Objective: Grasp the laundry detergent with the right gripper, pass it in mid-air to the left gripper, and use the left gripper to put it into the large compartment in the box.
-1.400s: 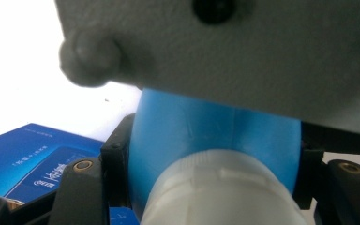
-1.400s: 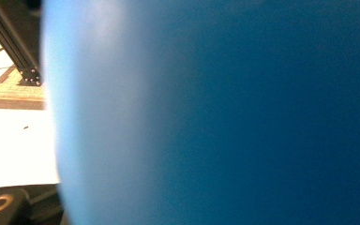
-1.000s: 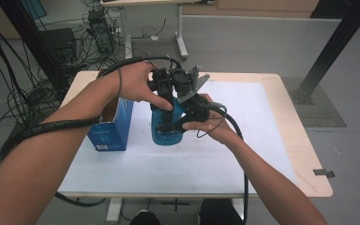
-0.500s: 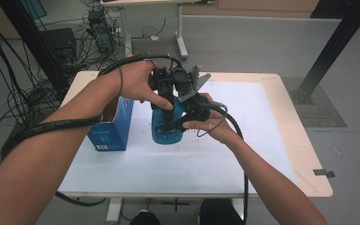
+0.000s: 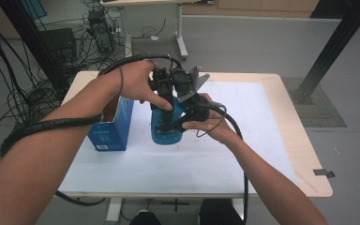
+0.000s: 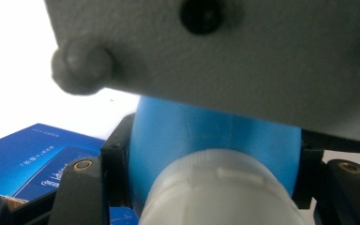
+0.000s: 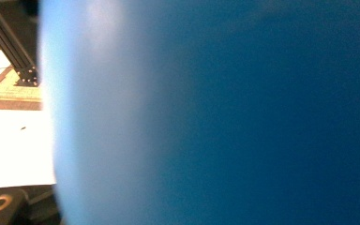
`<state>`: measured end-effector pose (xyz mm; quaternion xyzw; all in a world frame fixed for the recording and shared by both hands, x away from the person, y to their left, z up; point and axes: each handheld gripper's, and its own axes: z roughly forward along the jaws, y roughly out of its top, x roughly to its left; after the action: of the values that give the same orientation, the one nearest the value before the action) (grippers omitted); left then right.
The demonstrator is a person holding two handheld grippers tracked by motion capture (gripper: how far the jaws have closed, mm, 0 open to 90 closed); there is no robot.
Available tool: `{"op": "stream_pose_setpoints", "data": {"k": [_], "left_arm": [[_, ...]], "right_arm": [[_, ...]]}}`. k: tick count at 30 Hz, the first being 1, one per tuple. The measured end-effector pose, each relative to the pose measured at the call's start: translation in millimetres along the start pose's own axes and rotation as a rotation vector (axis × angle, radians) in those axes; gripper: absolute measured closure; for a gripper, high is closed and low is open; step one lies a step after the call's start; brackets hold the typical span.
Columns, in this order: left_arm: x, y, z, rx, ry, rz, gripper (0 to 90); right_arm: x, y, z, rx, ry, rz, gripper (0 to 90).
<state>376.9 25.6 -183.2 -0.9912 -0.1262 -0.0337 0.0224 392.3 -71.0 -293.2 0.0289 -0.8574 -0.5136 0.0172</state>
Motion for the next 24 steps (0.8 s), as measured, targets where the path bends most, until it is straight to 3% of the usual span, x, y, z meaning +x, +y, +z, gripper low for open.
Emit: {"op": "stream_pose_setpoints", "data": {"k": [24], "left_arm": [[1.2, -1.5, 0.0, 0.000, -0.006, -0.012, 37.0]], "right_arm": [[-1.1, -0.5, 1.5, -0.007, 0.016, 0.007, 43.0]]}}
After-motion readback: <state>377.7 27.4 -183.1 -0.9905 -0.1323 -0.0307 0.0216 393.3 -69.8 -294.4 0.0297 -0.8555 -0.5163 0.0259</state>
